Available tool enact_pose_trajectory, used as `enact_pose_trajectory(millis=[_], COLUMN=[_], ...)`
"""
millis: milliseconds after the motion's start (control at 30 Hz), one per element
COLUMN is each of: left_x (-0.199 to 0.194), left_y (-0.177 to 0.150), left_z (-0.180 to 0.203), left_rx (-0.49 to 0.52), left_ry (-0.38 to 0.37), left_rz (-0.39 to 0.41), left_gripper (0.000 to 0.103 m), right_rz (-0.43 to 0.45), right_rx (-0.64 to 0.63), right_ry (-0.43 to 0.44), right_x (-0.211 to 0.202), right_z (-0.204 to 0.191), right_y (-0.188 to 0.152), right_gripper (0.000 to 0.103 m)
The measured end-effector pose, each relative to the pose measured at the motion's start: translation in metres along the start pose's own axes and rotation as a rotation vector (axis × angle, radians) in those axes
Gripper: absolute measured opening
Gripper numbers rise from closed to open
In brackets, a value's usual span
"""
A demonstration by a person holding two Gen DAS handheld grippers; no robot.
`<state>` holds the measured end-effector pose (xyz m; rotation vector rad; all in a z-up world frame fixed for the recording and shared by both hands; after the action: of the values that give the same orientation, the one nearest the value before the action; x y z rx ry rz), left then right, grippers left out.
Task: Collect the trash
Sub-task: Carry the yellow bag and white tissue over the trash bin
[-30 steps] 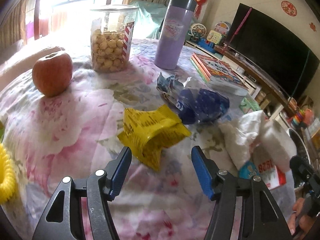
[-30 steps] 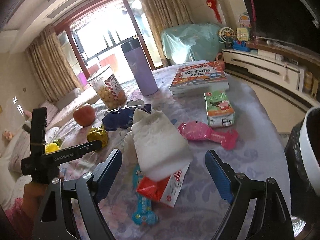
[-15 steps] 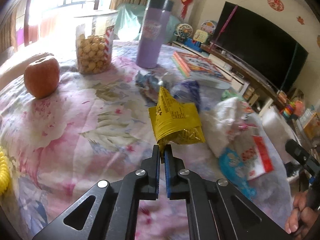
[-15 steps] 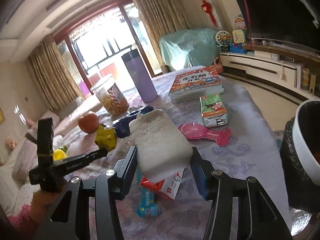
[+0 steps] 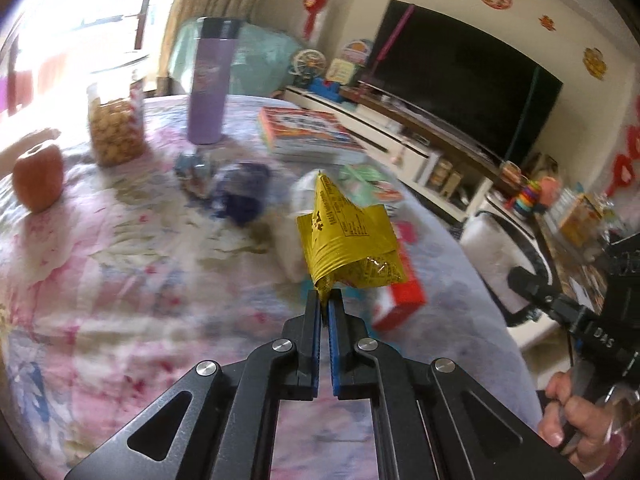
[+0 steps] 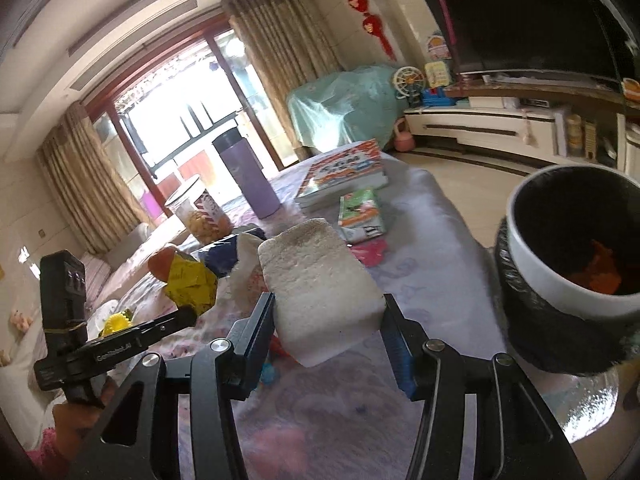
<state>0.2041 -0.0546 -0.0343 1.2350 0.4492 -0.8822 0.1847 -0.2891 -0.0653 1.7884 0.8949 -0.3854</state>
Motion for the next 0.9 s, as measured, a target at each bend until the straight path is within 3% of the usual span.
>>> enact_pose_trajectory(millis=[900], left_x=[0.065], left_y=[0.015], left_z=[0.103], left_rx=[0.171], left_ry=[-0.123], left_rz=[-0.095], left_gripper=[0.002], right_rz=[0.067], right_rx=[0.119], right_ry=[-0.136], right_x=[-0.059], right_z=[0.077], right_y=[-0.008], right_gripper=[0.053])
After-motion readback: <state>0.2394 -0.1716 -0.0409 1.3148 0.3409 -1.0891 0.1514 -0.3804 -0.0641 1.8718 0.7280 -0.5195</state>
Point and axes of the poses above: each gripper's, at about its wrist camera, not at the fingertips, and x roughly the way its jaws point, z to its right, y to its top, the point moved 4 cm from there along x, roughly the way its jaws point, and after that the axes turned 6 degrees about -z, right-handed, at the moved point
